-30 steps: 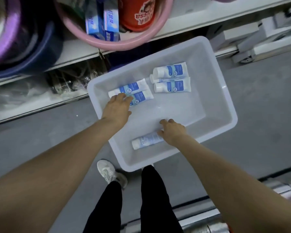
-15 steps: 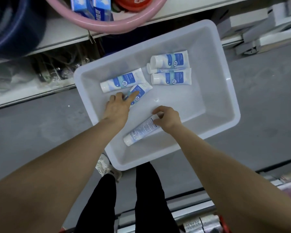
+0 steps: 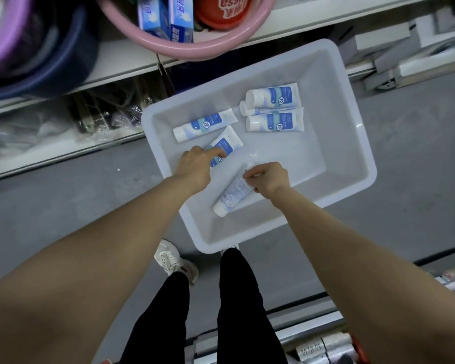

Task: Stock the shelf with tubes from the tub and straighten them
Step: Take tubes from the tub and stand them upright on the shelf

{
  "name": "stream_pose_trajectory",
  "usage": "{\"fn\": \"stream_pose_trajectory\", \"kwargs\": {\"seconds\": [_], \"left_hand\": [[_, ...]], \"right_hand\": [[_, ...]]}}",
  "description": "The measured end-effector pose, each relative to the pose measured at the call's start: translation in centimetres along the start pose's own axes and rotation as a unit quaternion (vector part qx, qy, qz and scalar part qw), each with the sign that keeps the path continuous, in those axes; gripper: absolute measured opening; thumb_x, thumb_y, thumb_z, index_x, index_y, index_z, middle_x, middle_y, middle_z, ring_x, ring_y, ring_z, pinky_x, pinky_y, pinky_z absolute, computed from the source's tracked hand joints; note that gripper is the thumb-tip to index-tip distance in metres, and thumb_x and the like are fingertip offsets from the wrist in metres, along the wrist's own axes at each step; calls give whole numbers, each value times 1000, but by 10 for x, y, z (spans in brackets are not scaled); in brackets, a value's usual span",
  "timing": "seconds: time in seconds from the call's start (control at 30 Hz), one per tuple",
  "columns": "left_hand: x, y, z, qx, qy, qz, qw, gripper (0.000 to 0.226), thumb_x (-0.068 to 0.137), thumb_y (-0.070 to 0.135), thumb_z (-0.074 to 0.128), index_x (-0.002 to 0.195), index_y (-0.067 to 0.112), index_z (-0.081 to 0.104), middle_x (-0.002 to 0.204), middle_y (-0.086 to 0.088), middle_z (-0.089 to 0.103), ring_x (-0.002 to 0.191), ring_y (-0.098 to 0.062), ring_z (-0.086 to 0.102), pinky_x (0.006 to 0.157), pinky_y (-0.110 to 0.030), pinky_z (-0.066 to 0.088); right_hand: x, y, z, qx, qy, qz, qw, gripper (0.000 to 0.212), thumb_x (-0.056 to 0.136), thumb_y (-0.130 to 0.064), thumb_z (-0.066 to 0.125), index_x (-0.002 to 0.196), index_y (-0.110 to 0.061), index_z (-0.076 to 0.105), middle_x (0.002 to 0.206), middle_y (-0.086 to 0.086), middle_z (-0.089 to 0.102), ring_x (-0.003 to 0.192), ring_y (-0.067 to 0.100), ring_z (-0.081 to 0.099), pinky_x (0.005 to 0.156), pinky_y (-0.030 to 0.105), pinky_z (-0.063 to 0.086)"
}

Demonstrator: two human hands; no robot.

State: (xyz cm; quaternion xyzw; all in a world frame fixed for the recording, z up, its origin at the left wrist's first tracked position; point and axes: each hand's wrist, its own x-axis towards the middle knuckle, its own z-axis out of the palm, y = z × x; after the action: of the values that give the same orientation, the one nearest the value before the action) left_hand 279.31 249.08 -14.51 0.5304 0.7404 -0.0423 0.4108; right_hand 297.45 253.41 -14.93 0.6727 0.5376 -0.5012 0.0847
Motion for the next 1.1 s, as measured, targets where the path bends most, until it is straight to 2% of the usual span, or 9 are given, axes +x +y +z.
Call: {"fn": "stream_pose_trajectory", "kwargs": {"seconds": [0.1, 0.2, 0.43, 0.57, 0.7, 0.83, 1.0, 1.1], "left_hand": [[-26, 0, -22, -48, 31, -1, 998, 60, 83, -7, 50, 125, 36, 51, 118, -9, 43, 96, -29, 52, 79, -26, 40], [-58, 2, -50, -94, 67, -1, 993, 58, 80, -6, 51, 118, 37, 51, 109, -3, 38, 86, -26, 50, 74, -25, 37], [-148, 5, -135, -138, 153, 65, 976, 56, 74, 1, 65, 119, 32, 54, 106, -5, 40, 92, -19, 44, 80, -22, 35], [-206, 1, -190, -158, 205, 99, 961, 57, 72, 6, 72, 117, 35, 53, 109, -5, 43, 95, -20, 47, 83, -22, 36], [-257, -7, -243, -167, 269, 121, 941, 57, 73, 11, 77, 119, 33, 53, 111, -5, 42, 94, -15, 44, 70, -7, 31], [-305, -21, -293, -163, 353, 159, 907, 50, 73, 22, 77, 116, 33, 55, 109, -5, 47, 96, -18, 47, 82, -24, 36], [-363, -39, -353, -156, 421, 199, 871, 38, 81, 29, 70, 113, 39, 53, 116, -3, 51, 98, -22, 52, 85, -29, 40], [-398, -44, -387, -151, 463, 221, 845, 36, 83, 26, 69, 113, 38, 53, 114, -2, 51, 97, -20, 53, 81, -27, 39]], "right_hand": [[-22, -15, -16, -78, 66, -74, 992, 14, 86, -11, 65, 90, -18, 78, 97, 1, 74, 91, 22, 67, 89, 32, 51], [-52, -31, -32, -140, 141, -122, 972, 20, 90, -9, 60, 97, -19, 76, 103, 7, 73, 94, 27, 66, 86, 32, 49], [-145, -90, -74, -146, 243, -220, 934, 29, 90, -5, 53, 105, -18, 74, 111, 12, 67, 98, 34, 62, 84, 37, 48], [-201, -145, -96, -157, 301, -280, 898, 32, 90, -6, 50, 109, -17, 73, 107, 15, 66, 96, 35, 62, 78, 34, 43], [-254, -206, -112, -156, 357, -342, 855, 34, 90, -8, 47, 110, -20, 72, 106, 14, 67, 98, 36, 61, 82, 38, 46], [-308, -270, -124, -161, 399, -406, 806, 34, 89, -12, 48, 108, -24, 73, 104, 14, 65, 99, 36, 59, 82, 37, 42], [-377, -346, -136, -142, 434, -490, 743, 33, 86, -9, 50, 104, -21, 74, 98, 13, 67, 96, 34, 60, 82, 36, 41], [-420, -386, -142, -115, 451, -538, 703, 32, 85, -7, 51, 101, -20, 76, 94, 12, 68, 93, 32, 62, 83, 36, 44]]}}
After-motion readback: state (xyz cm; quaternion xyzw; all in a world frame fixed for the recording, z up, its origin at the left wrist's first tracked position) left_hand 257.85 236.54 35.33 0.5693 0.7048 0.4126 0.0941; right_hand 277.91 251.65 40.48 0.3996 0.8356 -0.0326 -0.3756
